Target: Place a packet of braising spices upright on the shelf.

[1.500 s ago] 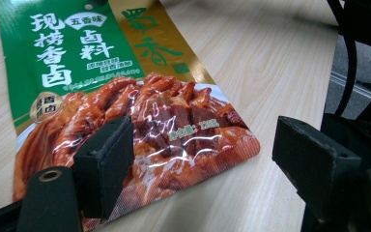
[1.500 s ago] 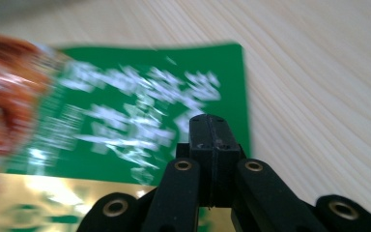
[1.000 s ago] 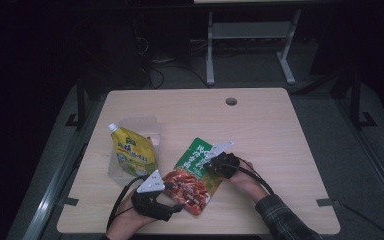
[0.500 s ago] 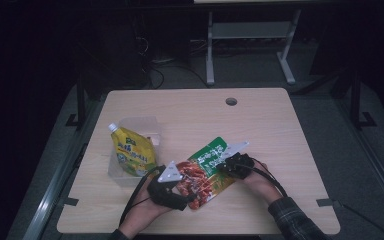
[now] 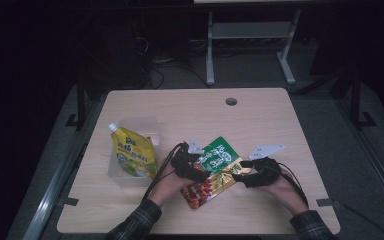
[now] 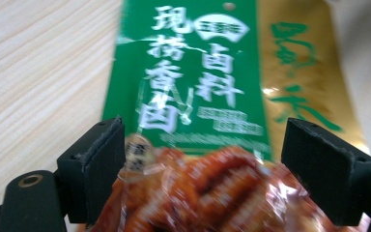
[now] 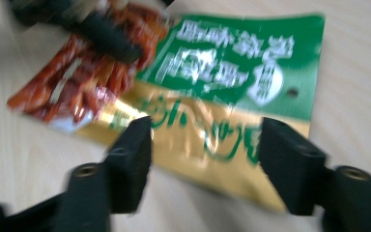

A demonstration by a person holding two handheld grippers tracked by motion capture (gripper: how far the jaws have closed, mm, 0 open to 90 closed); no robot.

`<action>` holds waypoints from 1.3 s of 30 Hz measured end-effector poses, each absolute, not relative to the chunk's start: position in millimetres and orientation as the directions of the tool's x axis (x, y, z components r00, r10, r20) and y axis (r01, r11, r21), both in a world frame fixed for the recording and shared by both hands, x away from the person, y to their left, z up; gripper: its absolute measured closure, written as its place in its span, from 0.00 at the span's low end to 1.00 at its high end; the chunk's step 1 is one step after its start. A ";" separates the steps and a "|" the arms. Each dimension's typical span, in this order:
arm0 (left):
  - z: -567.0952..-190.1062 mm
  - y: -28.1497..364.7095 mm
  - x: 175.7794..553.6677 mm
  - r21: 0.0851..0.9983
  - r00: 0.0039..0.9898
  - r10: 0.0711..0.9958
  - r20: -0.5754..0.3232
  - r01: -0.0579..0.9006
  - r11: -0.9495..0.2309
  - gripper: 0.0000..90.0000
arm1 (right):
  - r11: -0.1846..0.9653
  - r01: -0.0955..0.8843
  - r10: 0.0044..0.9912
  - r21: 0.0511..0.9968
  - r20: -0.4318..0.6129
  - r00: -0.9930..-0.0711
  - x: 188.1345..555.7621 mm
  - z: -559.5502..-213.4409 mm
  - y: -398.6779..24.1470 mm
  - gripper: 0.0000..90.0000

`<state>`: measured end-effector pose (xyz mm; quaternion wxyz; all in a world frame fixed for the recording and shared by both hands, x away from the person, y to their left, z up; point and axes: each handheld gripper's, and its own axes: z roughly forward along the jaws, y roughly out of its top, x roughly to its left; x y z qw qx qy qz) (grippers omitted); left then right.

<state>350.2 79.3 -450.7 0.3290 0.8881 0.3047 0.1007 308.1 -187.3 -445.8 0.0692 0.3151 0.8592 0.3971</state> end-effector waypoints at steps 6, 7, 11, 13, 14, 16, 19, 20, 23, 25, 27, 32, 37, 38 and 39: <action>-460.4 77.7 363.4 0.606 0.779 0.627 -0.027 0.511 -0.609 0.15 | 0.483 0.491 0.597 0.725 0.138 -0.790 296.0 -447.1 -199.0 0.28; -461.7 77.9 364.1 0.607 0.773 0.633 -0.037 0.521 -0.601 0.14 | 0.479 0.485 0.599 0.731 0.132 -0.790 295.5 -446.3 -200.2 0.27; -463.7 77.7 366.0 0.598 0.764 0.643 -0.050 0.538 -0.593 0.12 | 0.464 0.485 0.603 0.741 0.137 -0.786 290.1 -443.1 -202.2 0.25; -464.3 76.5 366.9 0.599 0.756 0.652 -0.058 0.549 -0.583 0.12 | 0.466 0.477 0.604 0.745 0.127 -0.787 287.7 -442.8 -203.6 0.24; -462.9 76.0 367.6 0.585 0.761 0.647 -0.047 0.546 -0.600 0.12 | 0.462 0.477 0.606 0.748 0.126 -0.785 286.3 -442.3 -204.5 0.24; -460.7 72.6 366.0 0.566 0.762 0.646 -0.043 0.551 -0.613 0.16 | 0.455 0.479 0.614 0.751 0.125 -0.780 283.7 -441.0 -206.2 0.24; -457.5 67.9 362.2 0.556 0.780 0.625 -0.025 0.530 -0.640 0.30 | 0.447 0.479 0.620 0.755 0.124 -0.775 279.8 -439.2 -209.0 0.24; -455.9 67.2 361.7 0.547 0.785 0.620 -0.020 0.527 -0.650 0.35 | 0.445 0.475 0.621 0.759 0.121 -0.775 279.1 -439.1 -209.8 0.24; -453.2 67.1 361.3 0.541 0.791 0.612 -0.013 0.520 -0.661 0.55 | 0.435 0.481 0.628 0.761 0.126 -0.768 276.6 -438.6 -211.6 0.24; -451.6 67.3 360.8 0.534 0.791 0.612 -0.013 0.523 -0.664 0.71 | 0.435 0.483 0.633 0.760 0.124 -0.764 275.6 -438.3 -212.1 0.24; -451.6 68.8 360.9 0.538 0.788 0.615 -0.017 0.526 -0.659 0.84 | 0.431 0.485 0.638 0.761 0.123 -0.760 274.8 -437.9 -212.9 0.24; -446.4 75.7 361.6 0.566 0.770 0.635 -0.061 0.551 -0.613 0.98 | 0.408 0.512 0.662 0.756 0.142 -0.736 273.9 -439.4 -214.8 0.21; -431.9 84.0 357.7 0.679 0.741 0.655 -0.149 0.558 -0.478 0.98 | 0.376 0.522 0.676 0.766 0.159 -0.719 275.1 -438.7 -217.3 0.19; -427.1 85.8 357.1 0.698 0.739 0.654 -0.164 0.555 -0.452 0.98 | 0.371 0.525 0.677 0.766 0.163 -0.717 275.3 -438.3 -217.3 0.19; -424.4 87.0 356.8 0.710 0.738 0.654 -0.168 0.551 -0.438 0.98 | 0.369 0.523 0.674 0.769 0.166 -0.720 276.3 -438.3 -217.1 0.19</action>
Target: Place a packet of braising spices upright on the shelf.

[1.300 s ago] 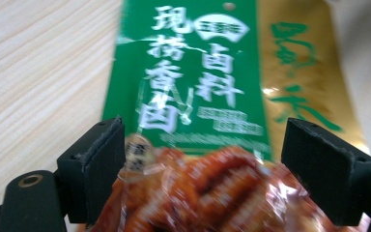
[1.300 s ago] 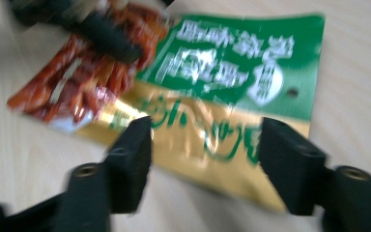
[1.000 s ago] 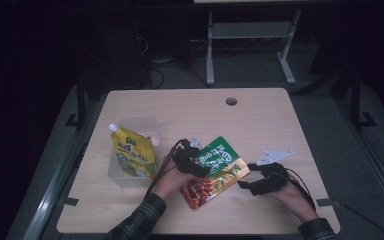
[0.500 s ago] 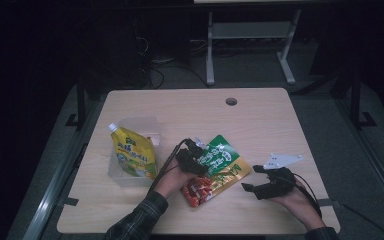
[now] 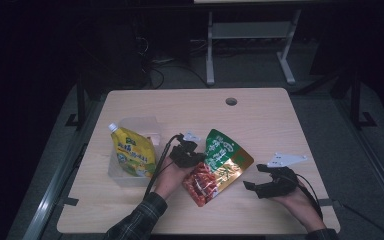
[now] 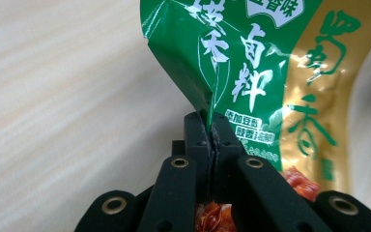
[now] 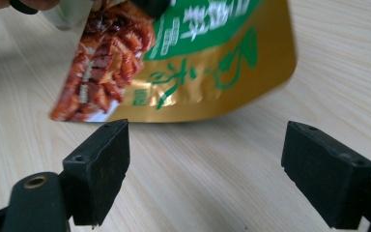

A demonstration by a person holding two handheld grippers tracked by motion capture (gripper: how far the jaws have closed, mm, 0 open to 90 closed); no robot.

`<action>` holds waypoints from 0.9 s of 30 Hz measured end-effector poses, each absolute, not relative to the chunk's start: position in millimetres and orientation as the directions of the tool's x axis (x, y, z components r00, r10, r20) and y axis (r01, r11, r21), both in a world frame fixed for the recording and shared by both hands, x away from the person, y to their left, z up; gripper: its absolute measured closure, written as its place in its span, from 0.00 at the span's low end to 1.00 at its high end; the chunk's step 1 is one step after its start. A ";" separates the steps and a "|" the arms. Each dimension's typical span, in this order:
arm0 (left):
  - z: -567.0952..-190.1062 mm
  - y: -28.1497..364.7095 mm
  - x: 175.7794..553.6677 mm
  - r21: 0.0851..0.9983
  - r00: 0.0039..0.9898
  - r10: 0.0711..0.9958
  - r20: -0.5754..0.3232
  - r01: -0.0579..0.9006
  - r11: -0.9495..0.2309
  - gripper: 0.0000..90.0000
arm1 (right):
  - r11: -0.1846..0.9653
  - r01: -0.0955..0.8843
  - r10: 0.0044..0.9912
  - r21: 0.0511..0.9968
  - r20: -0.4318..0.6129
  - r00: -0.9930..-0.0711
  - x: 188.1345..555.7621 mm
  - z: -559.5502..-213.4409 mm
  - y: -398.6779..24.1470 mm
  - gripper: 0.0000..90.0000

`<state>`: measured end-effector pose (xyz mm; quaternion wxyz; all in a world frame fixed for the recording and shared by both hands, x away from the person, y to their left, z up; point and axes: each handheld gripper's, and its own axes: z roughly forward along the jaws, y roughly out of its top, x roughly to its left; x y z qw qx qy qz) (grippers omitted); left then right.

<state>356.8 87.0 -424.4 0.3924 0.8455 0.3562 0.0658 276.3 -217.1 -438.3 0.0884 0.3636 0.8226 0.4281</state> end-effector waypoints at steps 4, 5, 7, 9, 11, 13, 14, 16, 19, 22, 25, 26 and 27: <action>-411.8 93.4 353.7 0.762 0.732 0.650 -0.203 0.535 -0.365 0.99 | 0.338 0.534 0.659 0.775 0.210 -0.722 280.0 -440.4 -211.8 0.19; -408.8 93.5 351.6 0.777 0.724 0.654 -0.219 0.534 -0.332 0.99 | 0.324 0.538 0.655 0.778 0.226 -0.721 281.7 -441.1 -208.9 0.19; -404.4 94.3 349.3 0.788 0.728 0.644 -0.232 0.530 -0.314 0.99 | 0.297 0.544 0.638 0.785 0.261 -0.725 285.2 -441.4 -202.0 0.20; -401.9 94.2 347.1 0.795 0.732 0.636 -0.244 0.527 -0.301 0.99 | 0.281 0.539 0.629 0.794 0.272 -0.728 289.3 -440.6 -194.5 0.22; -399.2 95.2 345.3 0.801 0.736 0.629 -0.250 0.522 -0.292 0.99 | 0.258 0.540 0.617 0.801 0.293 -0.730 295.2 -441.6 -188.4 0.25; -397.5 96.1 343.2 0.810 0.732 0.626 -0.269 0.523 -0.264 0.99 | 0.223 0.538 0.601 0.813 0.320 -0.732 300.7 -442.7 -183.5 0.33; -396.9 96.5 342.6 0.813 0.732 0.625 -0.272 0.522 -0.259 0.99 | 0.210 0.536 0.595 0.818 0.328 -0.734 302.7 -442.9 -181.5 0.39; -396.2 97.7 341.8 0.818 0.729 0.623 -0.283 0.523 -0.240 0.99 | 0.193 0.517 0.582 0.834 0.326 -0.745 304.2 -441.7 -178.7 0.60; -394.9 98.3 340.0 0.823 0.729 0.626 -0.278 0.517 -0.236 0.98 | 0.164 0.487 0.576 0.858 0.318 -0.753 307.6 -436.5 -177.1 0.86; -392.9 100.0 338.1 0.825 0.725 0.634 -0.271 0.514 -0.236 0.92 | 0.159 0.461 0.570 0.873 0.300 -0.765 309.7 -430.8 -177.4 0.99; -391.1 102.7 334.0 0.820 0.719 0.648 -0.251 0.513 -0.252 0.76 | 0.166 0.445 0.550 0.880 0.292 -0.782 314.1 -425.4 -179.2 1.00; -389.4 104.9 332.7 0.816 0.715 0.657 -0.240 0.515 -0.262 0.69 | 0.169 0.443 0.539 0.880 0.294 -0.789 315.3 -423.9 -179.1 1.00; -388.5 106.0 331.7 0.815 0.708 0.666 -0.236 0.517 -0.261 0.60 | 0.173 0.437 0.528 0.883 0.292 -0.798 316.9 -421.4 -178.5 1.00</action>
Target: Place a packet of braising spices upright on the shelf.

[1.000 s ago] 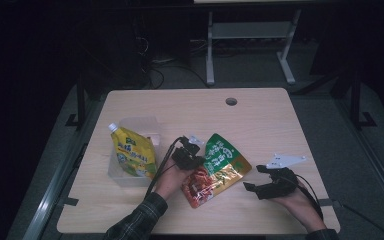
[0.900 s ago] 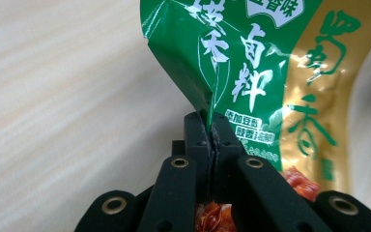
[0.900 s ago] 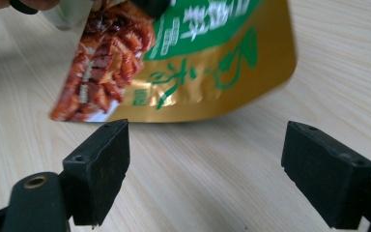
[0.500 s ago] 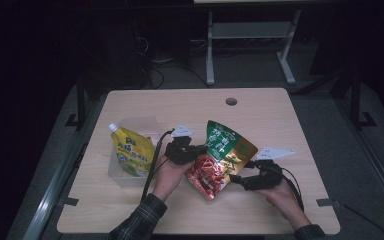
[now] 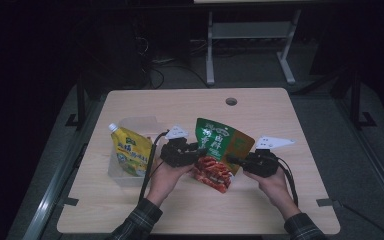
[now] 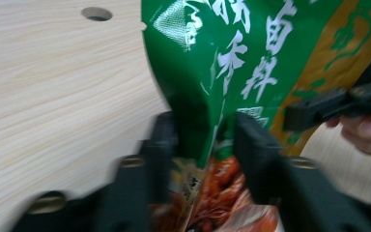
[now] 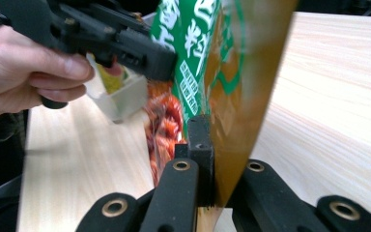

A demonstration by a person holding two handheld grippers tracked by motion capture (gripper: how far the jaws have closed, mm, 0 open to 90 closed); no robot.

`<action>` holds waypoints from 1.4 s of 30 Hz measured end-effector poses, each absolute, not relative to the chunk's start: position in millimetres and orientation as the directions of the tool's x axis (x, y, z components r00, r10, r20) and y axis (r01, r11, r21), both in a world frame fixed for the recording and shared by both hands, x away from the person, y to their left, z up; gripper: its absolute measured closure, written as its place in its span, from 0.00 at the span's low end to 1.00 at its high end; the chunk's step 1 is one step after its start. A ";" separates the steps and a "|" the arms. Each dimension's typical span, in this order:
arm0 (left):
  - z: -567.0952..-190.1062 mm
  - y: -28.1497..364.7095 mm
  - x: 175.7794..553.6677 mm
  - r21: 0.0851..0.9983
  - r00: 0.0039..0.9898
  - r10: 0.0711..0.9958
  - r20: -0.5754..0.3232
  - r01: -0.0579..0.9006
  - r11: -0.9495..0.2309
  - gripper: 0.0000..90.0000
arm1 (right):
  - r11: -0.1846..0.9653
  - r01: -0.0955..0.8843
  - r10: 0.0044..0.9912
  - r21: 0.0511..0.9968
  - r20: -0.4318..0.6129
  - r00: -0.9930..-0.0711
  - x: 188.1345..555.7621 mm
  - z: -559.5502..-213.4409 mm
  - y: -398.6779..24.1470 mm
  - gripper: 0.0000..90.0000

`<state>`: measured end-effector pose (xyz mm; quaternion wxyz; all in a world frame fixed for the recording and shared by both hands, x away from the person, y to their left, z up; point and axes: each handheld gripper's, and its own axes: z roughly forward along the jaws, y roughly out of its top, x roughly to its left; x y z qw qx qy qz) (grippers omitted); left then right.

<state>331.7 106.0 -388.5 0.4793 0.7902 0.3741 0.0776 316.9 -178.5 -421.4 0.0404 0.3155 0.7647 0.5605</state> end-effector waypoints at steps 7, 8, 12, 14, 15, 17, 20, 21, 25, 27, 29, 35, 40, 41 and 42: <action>-383.2 110.4 313.5 0.799 0.710 0.679 -0.189 0.513 -0.314 0.28 | 0.217 0.398 0.488 0.891 0.254 -0.835 320.6 -404.6 -178.0 1.00; -383.2 109.7 309.9 0.802 0.717 0.672 -0.183 0.504 -0.320 0.28 | 0.222 0.388 0.486 0.894 0.244 -0.839 320.8 -401.8 -179.8 1.00; -385.1 106.7 305.9 0.794 0.735 0.660 -0.155 0.490 -0.360 0.26 | 0.203 0.387 0.497 0.899 0.246 -0.832 322.3 -396.3 -188.4 1.00; -386.4 105.1 304.8 0.794 0.736 0.658 -0.157 0.491 -0.359 0.26 | 0.203 0.386 0.506 0.900 0.241 -0.828 323.1 -395.3 -192.1 1.00; -386.9 105.1 303.4 0.794 0.742 0.652 -0.154 0.486 -0.366 0.26 | 0.197 0.384 0.511 0.902 0.240 -0.826 323.5 -394.0 -194.3 1.00; -388.7 104.5 299.7 0.796 0.750 0.642 -0.160 0.483 -0.365 0.26 | 0.185 0.380 0.526 0.906 0.235 -0.817 324.8 -390.2 -197.3 1.00; -392.7 104.7 291.7 0.792 0.769 0.618 -0.165 0.476 -0.382 0.25 | 0.182 0.377 0.552 0.908 0.223 -0.803 331.0 -383.9 -196.1 1.00; -395.1 105.8 287.9 0.788 0.779 0.603 -0.169 0.474 -0.392 0.25 | 0.184 0.375 0.555 0.909 0.219 -0.802 334.0 -382.2 -194.1 1.00; -407.1 111.8 277.2 0.777 0.805 0.571 -0.160 0.460 -0.430 0.24 | 0.196 0.371 0.568 0.908 0.203 -0.797 346.4 -373.9 -177.0 1.00; -415.0 115.0 272.2 0.767 0.813 0.560 -0.161 0.460 -0.447 0.22 | 0.197 0.370 0.575 0.908 0.199 -0.794 353.8 -368.9 -163.7 1.00; -422.0 118.0 268.4 0.760 0.823 0.549 -0.145 0.448 -0.471 0.21 | 0.200 0.361 0.578 0.911 0.188 -0.794 362.7 -363.8 -148.1 1.00; -434.6 128.7 261.3 0.753 0.840 0.527 -0.133 0.431 -0.498 0.17 | 0.197 0.346 0.548 0.917 0.190 -0.814 389.7 -349.1 -93.1 1.00; -438.0 131.4 258.8 0.754 0.845 0.514 -0.146 0.431 -0.495 0.17 | 0.202 0.321 0.519 0.925 0.177 -0.836 409.8 -335.6 -43.0 1.00; -437.7 131.1 259.0 0.755 0.847 0.511 -0.144 0.428 -0.496 0.17 | 0.199 0.316 0.513 0.927 0.176 -0.840 413.0 -333.4 -34.3 1.00; -436.7 131.5 259.2 0.754 0.850 0.508 -0.139 0.423 -0.502 0.17 | 0.199 0.313 0.508 0.929 0.175 -0.843 416.3 -331.5 -26.0 1.00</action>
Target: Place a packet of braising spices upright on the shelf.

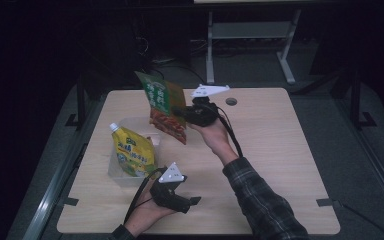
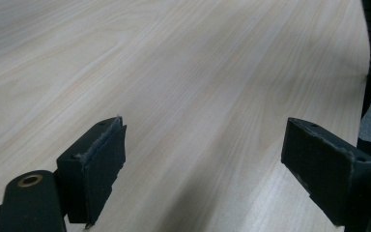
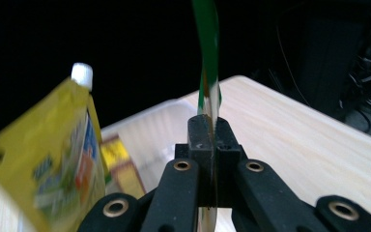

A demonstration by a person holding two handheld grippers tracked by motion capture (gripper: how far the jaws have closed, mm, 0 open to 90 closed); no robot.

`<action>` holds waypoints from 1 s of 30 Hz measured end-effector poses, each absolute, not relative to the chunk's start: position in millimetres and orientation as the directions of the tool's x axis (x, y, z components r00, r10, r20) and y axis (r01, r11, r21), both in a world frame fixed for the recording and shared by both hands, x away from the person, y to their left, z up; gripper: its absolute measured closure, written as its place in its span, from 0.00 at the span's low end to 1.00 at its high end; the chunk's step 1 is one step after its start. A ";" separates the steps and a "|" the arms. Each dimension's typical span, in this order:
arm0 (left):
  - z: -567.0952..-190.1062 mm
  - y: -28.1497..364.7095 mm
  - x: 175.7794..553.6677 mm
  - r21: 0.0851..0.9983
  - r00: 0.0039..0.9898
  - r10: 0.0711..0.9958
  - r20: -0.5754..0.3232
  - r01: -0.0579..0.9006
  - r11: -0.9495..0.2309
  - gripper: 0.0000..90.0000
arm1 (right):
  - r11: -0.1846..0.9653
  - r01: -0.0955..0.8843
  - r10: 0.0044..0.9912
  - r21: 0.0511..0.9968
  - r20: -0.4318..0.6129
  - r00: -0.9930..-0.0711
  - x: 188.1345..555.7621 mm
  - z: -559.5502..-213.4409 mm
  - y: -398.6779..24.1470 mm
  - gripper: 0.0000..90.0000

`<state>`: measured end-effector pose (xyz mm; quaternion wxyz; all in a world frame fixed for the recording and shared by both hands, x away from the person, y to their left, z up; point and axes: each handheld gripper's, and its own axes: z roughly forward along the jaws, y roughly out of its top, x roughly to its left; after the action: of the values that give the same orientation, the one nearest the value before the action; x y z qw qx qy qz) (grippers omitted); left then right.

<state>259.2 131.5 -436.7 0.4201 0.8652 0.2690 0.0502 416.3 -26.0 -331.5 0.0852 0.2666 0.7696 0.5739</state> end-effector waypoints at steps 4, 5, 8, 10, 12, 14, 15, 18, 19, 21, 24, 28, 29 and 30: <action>-435.8 133.1 259.2 0.759 0.852 0.506 -0.132 0.415 -0.502 0.17 | 0.200 0.313 0.478 0.929 0.186 -0.859 428.2 -331.0 8.2 1.00; -436.3 133.8 259.4 0.757 0.852 0.507 -0.130 0.416 -0.504 0.17 | 0.202 0.311 0.472 0.929 0.185 -0.862 430.0 -332.2 13.9 1.00; -437.2 135.2 260.0 0.758 0.847 0.514 -0.139 0.425 -0.495 0.17 | 0.220 0.309 0.460 0.925 0.181 -0.869 435.1 -339.0 36.0 1.00; -437.3 135.8 260.8 0.762 0.844 0.517 -0.140 0.426 -0.489 0.17 | 0.227 0.313 0.456 0.922 0.184 -0.871 437.3 -344.1 44.4 1.00; -438.1 136.0 260.9 0.759 0.843 0.517 -0.149 0.433 -0.487 0.17 | 0.230 0.310 0.452 0.923 0.181 -0.874 440.0 -351.2 51.1 1.00; -439.5 135.6 261.0 0.752 0.842 0.519 -0.146 0.435 -0.495 0.17 | 0.222 0.316 0.450 0.922 0.191 -0.873 442.7 -358.1 55.5 1.00; -440.5 135.5 261.0 0.748 0.845 0.515 -0.144 0.433 -0.502 0.17 | 0.217 0.316 0.446 0.924 0.195 -0.874 443.7 -359.3 56.3 1.00; -441.4 134.1 260.7 0.748 0.842 0.519 -0.147 0.438 -0.499 0.17 | 0.202 0.322 0.442 0.925 0.207 -0.873 447.5 -363.3 59.9 1.00; -441.2 134.1 261.2 0.749 0.844 0.518 -0.138 0.432 -0.503 0.17 | 0.200 0.322 0.440 0.925 0.209 -0.873 448.1 -363.8 61.2 1.00; -440.8 134.2 261.2 0.749 0.845 0.517 -0.135 0.429 -0.505 0.17 | 0.205 0.315 0.437 0.926 0.201 -0.876 448.0 -363.5 65.0 1.00; -440.7 134.5 260.5 0.750 0.841 0.522 -0.143 0.436 -0.497 0.17 | 0.238 0.316 0.435 0.918 0.190 -0.880 447.2 -366.2 70.1 0.96; -440.9 135.9 261.3 0.750 0.844 0.518 -0.140 0.432 -0.501 0.17 | 0.244 0.312 0.438 0.918 0.182 -0.880 443.3 -362.1 62.0 0.71; -440.9 135.9 261.2 0.751 0.843 0.519 -0.140 0.432 -0.500 0.17 | 0.248 0.308 0.442 0.919 0.176 -0.880 442.1 -360.2 58.1 0.66; -440.8 135.9 261.1 0.751 0.843 0.519 -0.140 0.432 -0.500 0.17 | 0.264 0.296 0.447 0.918 0.156 -0.881 439.1 -356.9 50.4 0.63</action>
<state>261.1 135.9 -440.8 0.4177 0.8644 0.2751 0.0520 439.1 50.4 -356.9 0.0672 0.2345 0.7921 0.5595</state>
